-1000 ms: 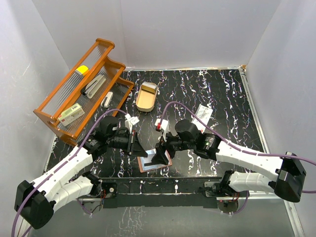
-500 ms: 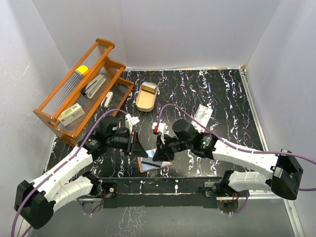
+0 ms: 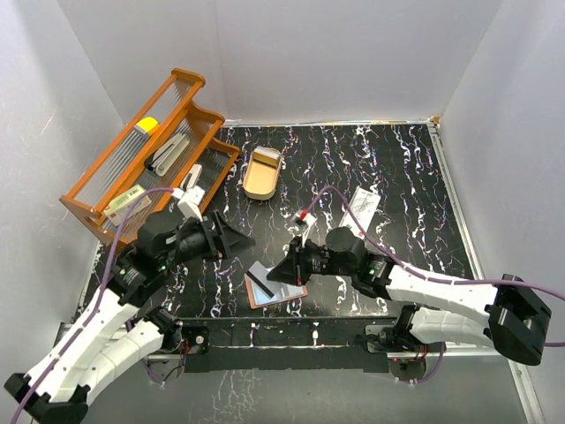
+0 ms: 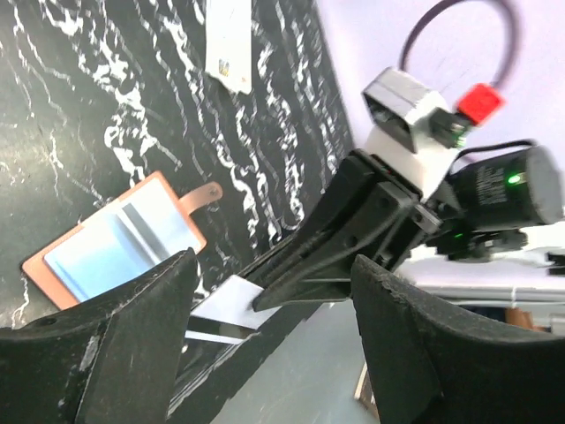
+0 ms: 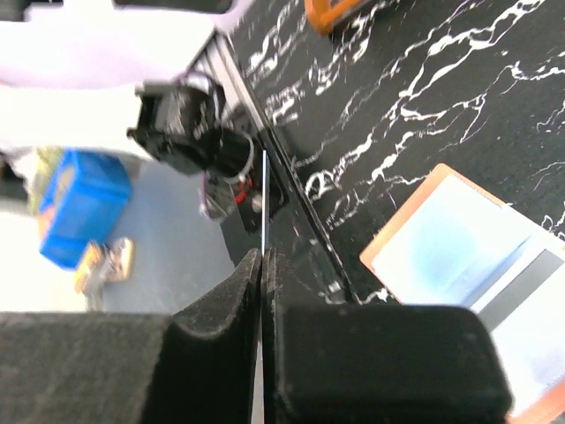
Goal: Put the credit cards into the card holder
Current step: Pick up the credit card from the card holder.
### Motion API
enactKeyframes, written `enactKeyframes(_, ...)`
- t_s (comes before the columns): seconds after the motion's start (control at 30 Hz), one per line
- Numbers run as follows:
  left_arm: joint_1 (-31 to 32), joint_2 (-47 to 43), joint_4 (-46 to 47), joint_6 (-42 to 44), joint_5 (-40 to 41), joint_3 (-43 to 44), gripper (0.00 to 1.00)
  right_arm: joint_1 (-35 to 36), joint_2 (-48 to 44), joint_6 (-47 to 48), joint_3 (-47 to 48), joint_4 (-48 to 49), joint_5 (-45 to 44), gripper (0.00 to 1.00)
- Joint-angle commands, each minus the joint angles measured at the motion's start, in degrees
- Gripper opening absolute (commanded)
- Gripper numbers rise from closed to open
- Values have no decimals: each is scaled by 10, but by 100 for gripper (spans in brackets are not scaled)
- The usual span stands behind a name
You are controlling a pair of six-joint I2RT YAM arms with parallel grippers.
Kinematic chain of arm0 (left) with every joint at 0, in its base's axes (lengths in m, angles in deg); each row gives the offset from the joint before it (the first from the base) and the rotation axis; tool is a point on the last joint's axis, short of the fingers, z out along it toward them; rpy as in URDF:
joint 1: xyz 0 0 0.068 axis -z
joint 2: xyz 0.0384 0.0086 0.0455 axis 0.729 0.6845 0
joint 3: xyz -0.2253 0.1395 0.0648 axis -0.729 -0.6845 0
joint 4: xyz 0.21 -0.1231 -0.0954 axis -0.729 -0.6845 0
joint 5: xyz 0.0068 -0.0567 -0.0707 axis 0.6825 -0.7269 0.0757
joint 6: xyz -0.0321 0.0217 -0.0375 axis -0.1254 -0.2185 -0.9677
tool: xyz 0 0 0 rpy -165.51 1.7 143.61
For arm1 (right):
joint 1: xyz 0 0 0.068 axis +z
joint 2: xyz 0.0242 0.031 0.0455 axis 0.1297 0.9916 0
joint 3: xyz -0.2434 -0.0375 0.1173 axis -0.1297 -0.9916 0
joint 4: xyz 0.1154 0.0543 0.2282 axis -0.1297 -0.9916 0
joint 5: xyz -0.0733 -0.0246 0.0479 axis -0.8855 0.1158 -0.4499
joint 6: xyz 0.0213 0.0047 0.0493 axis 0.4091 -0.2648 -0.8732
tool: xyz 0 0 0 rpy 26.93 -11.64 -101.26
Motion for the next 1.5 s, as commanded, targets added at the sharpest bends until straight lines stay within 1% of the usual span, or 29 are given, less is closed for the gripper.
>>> enactKeyframes(0.0,-2,-49,12,-63,62,12,69,2,-43,-186,-39,164,-113,0)
enactKeyframes(0.03,-1,-57,21,-71,59,5,69,2,-47,-216,-55,200,-121,0)
enactKeyframes(0.07,-2,-70,40,-93,49,-10,67,2,-53,-254,-67,225,-148,0)
enactKeyframes(0.2,-1,-82,85,-132,17,-47,62,2,-64,-280,-63,226,-189,0)
enactKeyframes(0.37,-2,-81,150,-175,-7,-88,48,2,-70,-300,-69,258,-227,0)
enactKeyframes(0.43,-1,-76,173,-186,-14,-103,47,2,-62,-300,-66,262,-236,0)
enactKeyframes(0.53,-2,-66,196,-196,-18,-114,48,2,-49,-304,-66,276,-239,0)
enactKeyframes(0.57,-2,-65,205,-199,-21,-118,46,2,-46,-306,-67,281,-239,0)
enactKeyframes(0.6,-2,-61,215,-202,-24,-120,43,2,-44,-308,-67,285,-240,0)
enactKeyframes(0.83,-2,-57,263,-221,-31,-141,2,2,-38,-313,-72,274,-248,0)
enactKeyframes(0.87,-1,-57,266,-220,-32,-143,0,2,-36,-313,-72,271,-246,0)
enactKeyframes(0.93,-1,-56,269,-216,-33,-147,0,2,-34,-312,-75,268,-243,0)
enactKeyframes(1.03,-1,-54,268,-207,-36,-152,0,2,-33,-307,-79,257,-234,8)
enactKeyframes(1.1,-2,-53,260,-198,-33,-154,0,2,-35,-296,-75,233,-229,17)
enactKeyframes(1.2,-2,-57,215,-179,-18,-149,0,2,-60,-268,-63,138,-255,28)
enactKeyframes(1.37,-1,-66,145,-156,5,-150,0,2,-118,-206,-53,-45,-324,40)
enactKeyframes(1.47,-2,-65,136,-153,1,-167,0,2,-139,-175,-52,-116,-351,46)
